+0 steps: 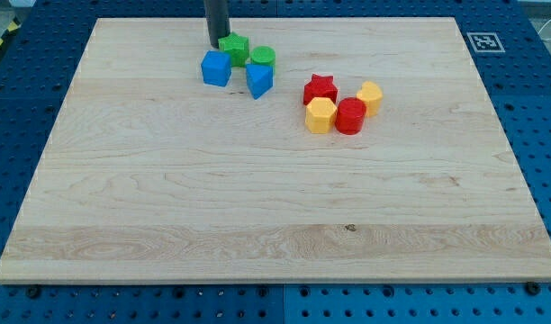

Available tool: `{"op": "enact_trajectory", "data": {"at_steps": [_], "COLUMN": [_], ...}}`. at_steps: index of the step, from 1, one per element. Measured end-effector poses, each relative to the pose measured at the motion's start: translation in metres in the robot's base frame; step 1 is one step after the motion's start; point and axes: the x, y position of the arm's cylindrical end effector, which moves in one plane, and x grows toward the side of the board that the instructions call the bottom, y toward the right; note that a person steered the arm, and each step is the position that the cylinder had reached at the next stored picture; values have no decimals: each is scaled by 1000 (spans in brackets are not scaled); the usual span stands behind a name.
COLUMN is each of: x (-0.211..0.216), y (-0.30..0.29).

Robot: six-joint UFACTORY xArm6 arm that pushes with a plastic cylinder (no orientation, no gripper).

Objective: Point at the red star

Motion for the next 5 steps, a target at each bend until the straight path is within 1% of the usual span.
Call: {"op": "enact_trajectory", "data": {"at_steps": [1, 2, 3, 5], "x": [12, 11, -10, -14], "y": [0, 0, -20, -71]}}
